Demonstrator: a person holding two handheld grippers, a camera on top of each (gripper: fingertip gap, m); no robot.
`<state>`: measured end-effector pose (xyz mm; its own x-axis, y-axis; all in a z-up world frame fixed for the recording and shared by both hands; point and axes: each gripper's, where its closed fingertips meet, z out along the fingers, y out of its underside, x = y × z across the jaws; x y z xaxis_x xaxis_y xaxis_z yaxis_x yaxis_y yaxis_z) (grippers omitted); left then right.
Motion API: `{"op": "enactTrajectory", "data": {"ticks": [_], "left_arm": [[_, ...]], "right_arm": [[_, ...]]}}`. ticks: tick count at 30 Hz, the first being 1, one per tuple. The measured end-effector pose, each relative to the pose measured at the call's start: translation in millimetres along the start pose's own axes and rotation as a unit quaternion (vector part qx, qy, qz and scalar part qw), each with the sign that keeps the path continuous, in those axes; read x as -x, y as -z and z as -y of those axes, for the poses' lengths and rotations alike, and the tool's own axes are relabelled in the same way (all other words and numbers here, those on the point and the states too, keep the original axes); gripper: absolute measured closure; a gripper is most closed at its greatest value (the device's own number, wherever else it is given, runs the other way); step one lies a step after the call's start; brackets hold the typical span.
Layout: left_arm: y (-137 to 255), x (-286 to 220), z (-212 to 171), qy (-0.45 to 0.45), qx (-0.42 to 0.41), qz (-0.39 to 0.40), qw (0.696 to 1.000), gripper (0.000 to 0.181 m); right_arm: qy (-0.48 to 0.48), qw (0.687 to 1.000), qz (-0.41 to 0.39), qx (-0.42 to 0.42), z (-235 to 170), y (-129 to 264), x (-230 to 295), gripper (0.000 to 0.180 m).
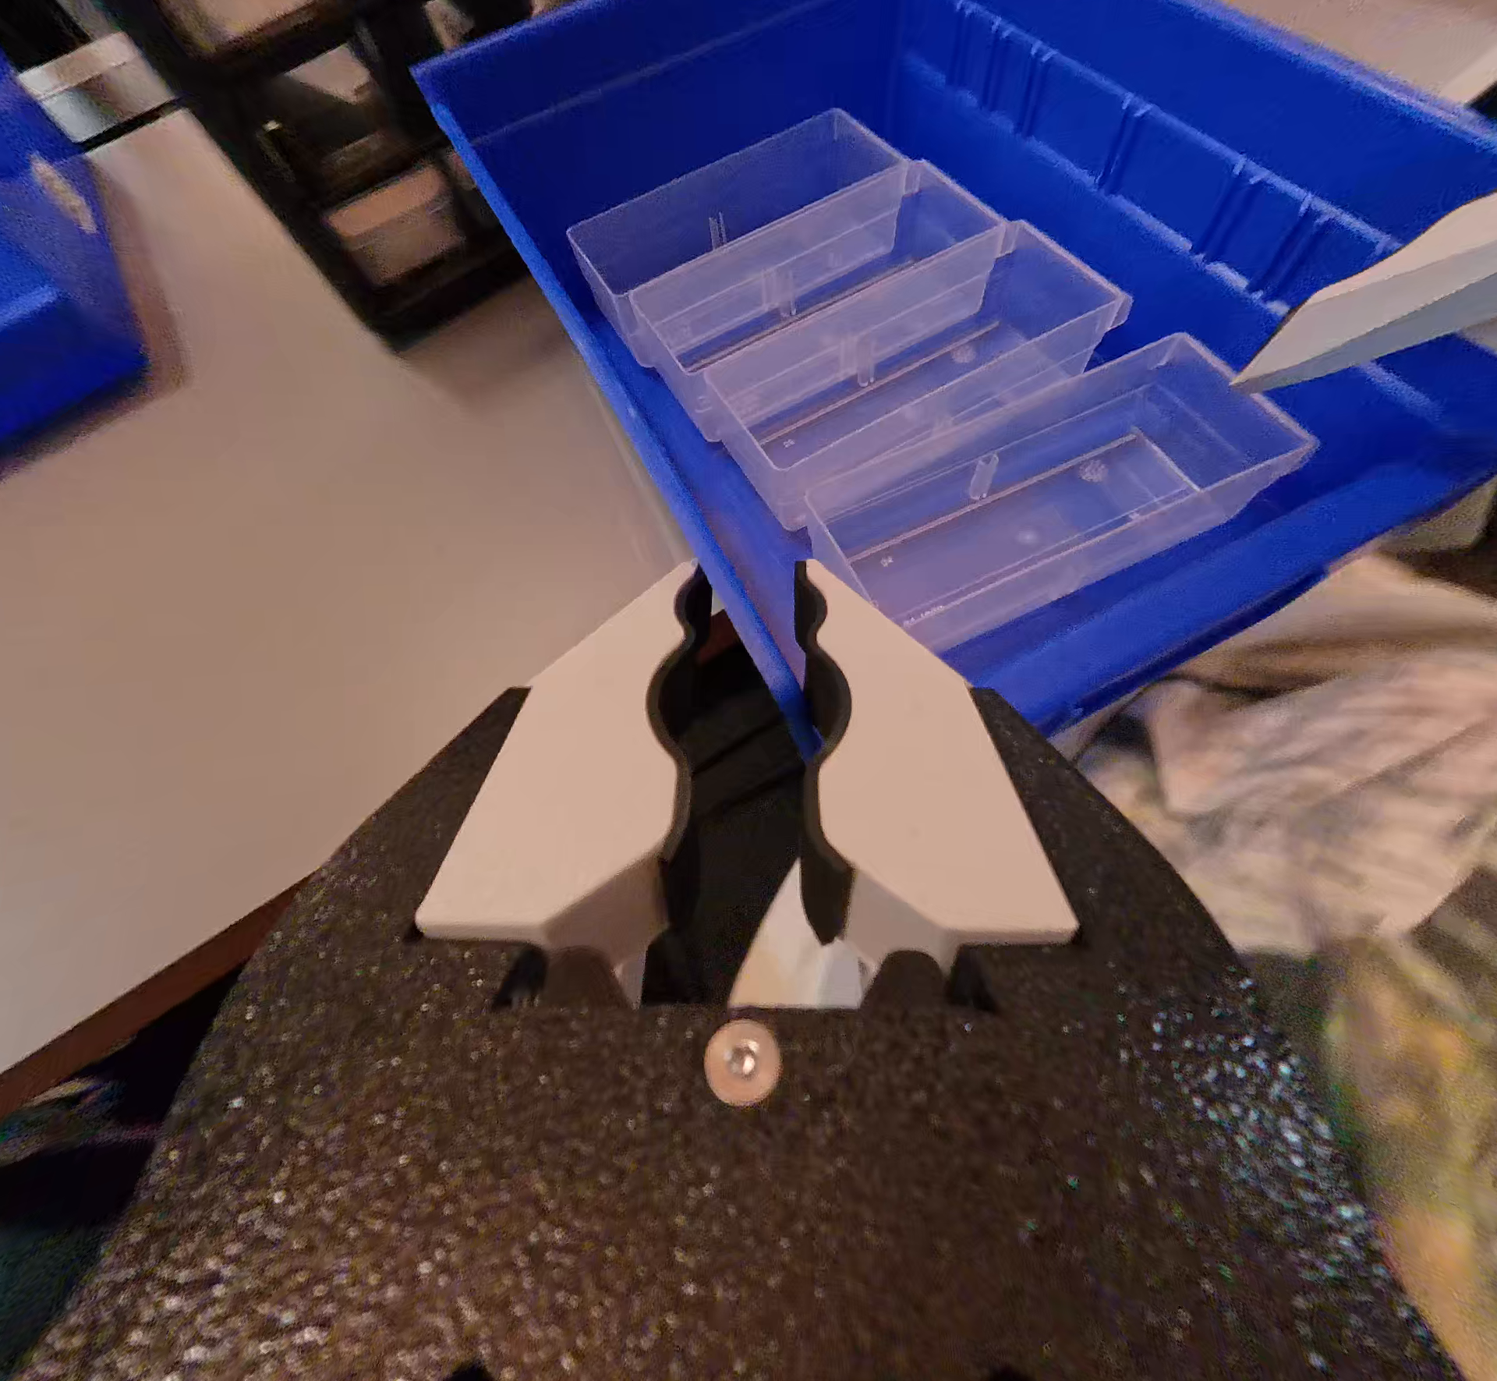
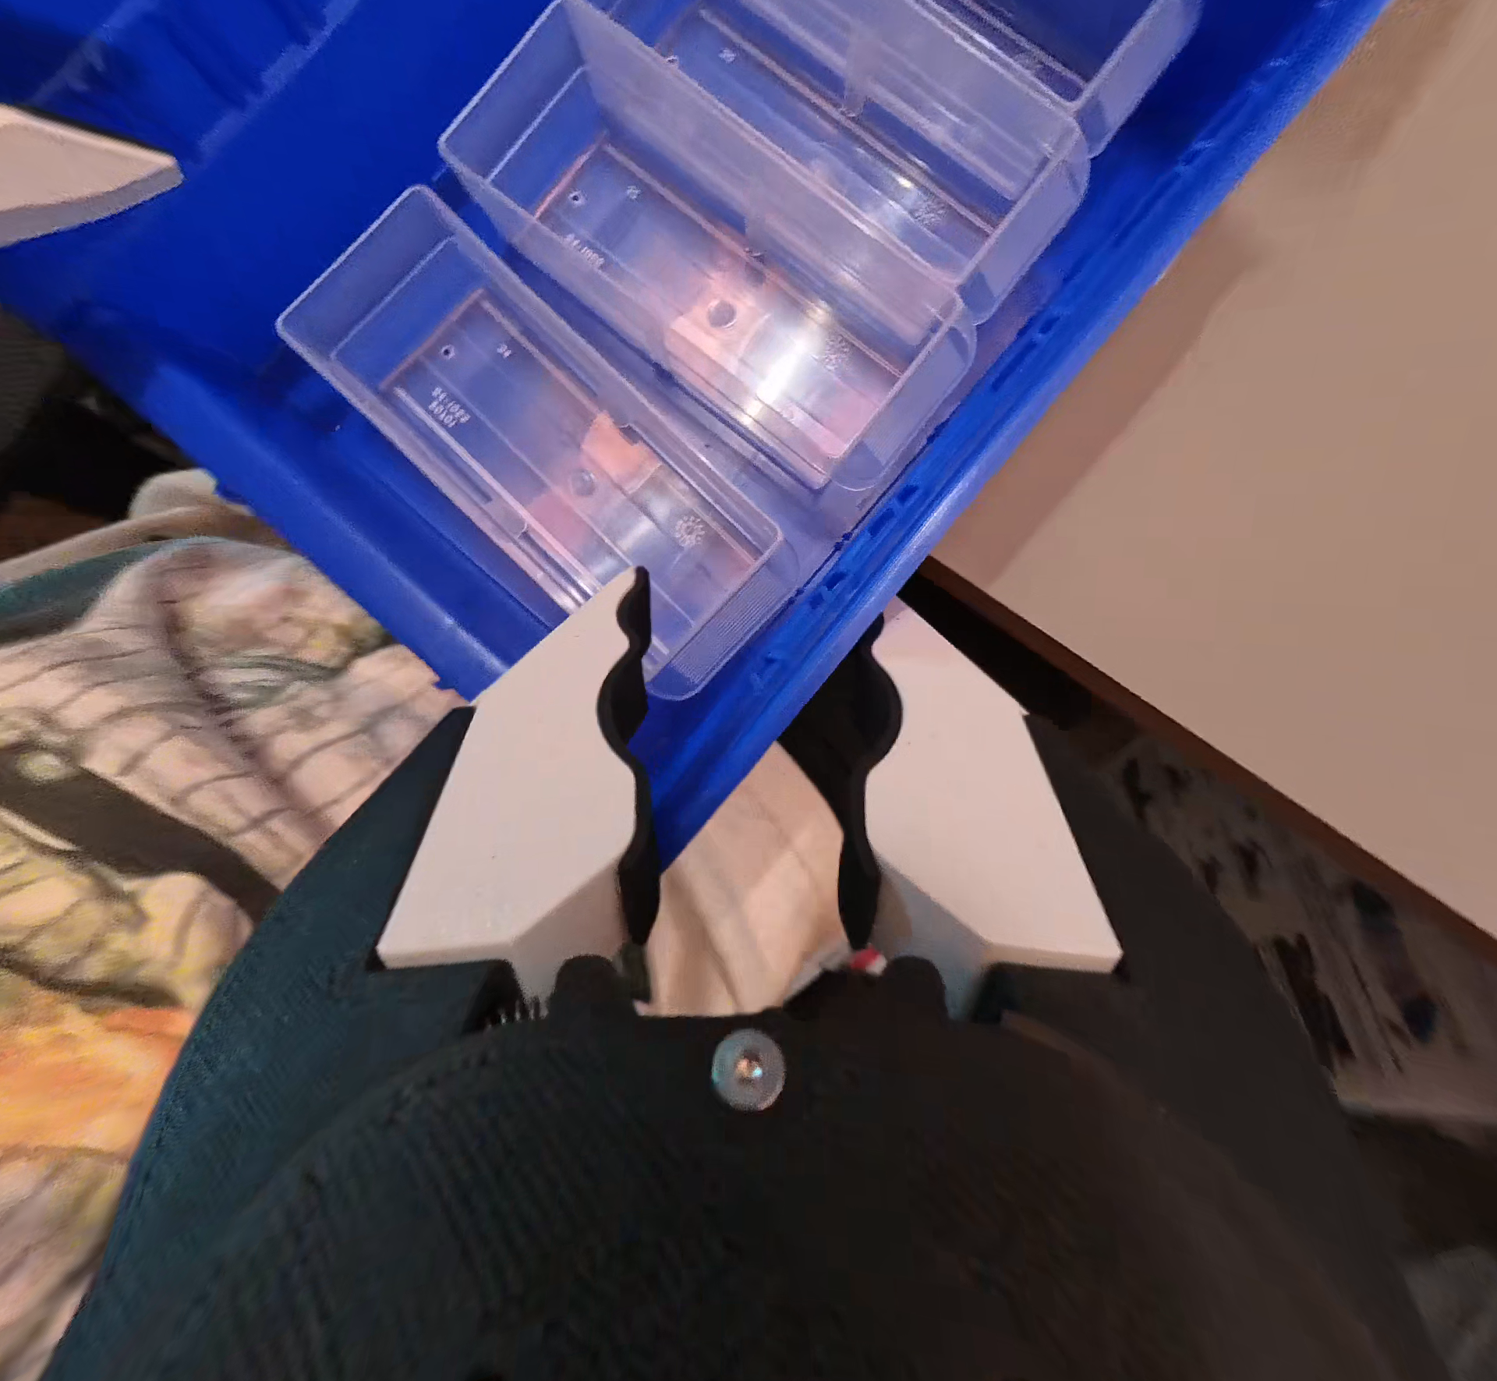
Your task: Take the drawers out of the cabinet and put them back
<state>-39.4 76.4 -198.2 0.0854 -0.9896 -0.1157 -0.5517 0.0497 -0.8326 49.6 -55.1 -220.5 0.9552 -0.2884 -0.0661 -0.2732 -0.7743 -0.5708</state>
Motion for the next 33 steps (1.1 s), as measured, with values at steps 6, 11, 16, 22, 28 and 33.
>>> {"op": "enactTrajectory", "data": {"ticks": [6, 11, 16, 22, 28, 33], "left_arm": [[44, 72, -21, -0.033, 0.019, 0.051, 0.998, 0.168], [65, 128, -48, -0.016, 0.055, 0.111, 0.992, 0.177], [80, 178, -86, 0.056, 0.084, 0.133, 0.986, 0.176], [114, 257, -123, 0.154, 0.086, 0.198, 0.964, 0.177], [152, 338, -162, 0.196, 0.091, 0.238, 0.947, 0.176], [160, 372, -174, 0.167, 0.105, 0.226, 0.954, 0.175]], "right_arm": [[0.056, 0.991, 0.120, -0.008, 26, -28, 80, 0.119], [0.129, 0.974, 0.188, 0.006, 45, -43, 132, 0.108], [0.141, 0.959, 0.245, -0.015, 85, -67, 168, 0.104], [0.156, 0.911, 0.371, -0.091, 152, -59, 210, 0.125], [0.217, 0.925, 0.194, -0.245, 279, -98, 194, 0.085], [0.123, 0.938, -0.056, -0.320, 400, -159, 134, 0.088]]}}
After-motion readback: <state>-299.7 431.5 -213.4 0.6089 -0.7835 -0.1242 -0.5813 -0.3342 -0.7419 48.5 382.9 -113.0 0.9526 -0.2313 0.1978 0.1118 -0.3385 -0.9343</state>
